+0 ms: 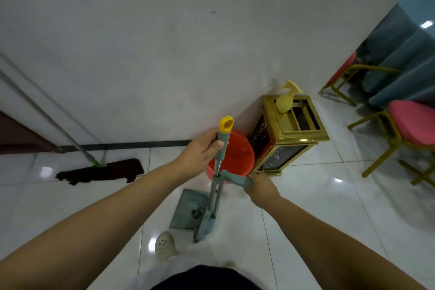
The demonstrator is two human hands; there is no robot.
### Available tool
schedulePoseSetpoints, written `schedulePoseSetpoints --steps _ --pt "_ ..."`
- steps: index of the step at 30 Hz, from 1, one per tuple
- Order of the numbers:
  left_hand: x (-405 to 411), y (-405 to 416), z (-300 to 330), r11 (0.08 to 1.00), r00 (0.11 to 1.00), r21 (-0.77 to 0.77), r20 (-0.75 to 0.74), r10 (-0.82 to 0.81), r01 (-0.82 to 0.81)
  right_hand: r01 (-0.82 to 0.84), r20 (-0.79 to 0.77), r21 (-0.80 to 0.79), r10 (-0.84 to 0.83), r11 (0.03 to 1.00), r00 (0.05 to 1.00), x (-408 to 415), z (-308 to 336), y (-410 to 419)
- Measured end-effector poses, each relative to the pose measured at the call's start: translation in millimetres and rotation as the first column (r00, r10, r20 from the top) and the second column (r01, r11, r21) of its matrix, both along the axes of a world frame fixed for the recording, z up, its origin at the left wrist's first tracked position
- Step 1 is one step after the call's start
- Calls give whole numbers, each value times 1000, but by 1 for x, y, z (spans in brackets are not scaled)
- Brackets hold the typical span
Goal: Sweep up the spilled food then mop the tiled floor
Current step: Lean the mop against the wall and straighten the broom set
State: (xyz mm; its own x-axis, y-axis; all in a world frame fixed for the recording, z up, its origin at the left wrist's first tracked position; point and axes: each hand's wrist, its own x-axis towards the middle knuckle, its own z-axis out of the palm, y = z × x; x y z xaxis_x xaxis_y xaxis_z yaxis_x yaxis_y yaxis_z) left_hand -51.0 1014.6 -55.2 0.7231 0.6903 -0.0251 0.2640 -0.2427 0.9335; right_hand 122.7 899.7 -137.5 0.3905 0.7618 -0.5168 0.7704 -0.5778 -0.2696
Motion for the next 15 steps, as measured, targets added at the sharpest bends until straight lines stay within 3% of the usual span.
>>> schedulePoseSetpoints --steps 10,15 --pt "-106 114 3 991 995 98 35 89 -92 -64 41 -17 64 998 997 -101 7 125" --pt "-130 157 1 979 987 128 37 157 -161 -64 79 85 58 994 995 -117 -3 179"
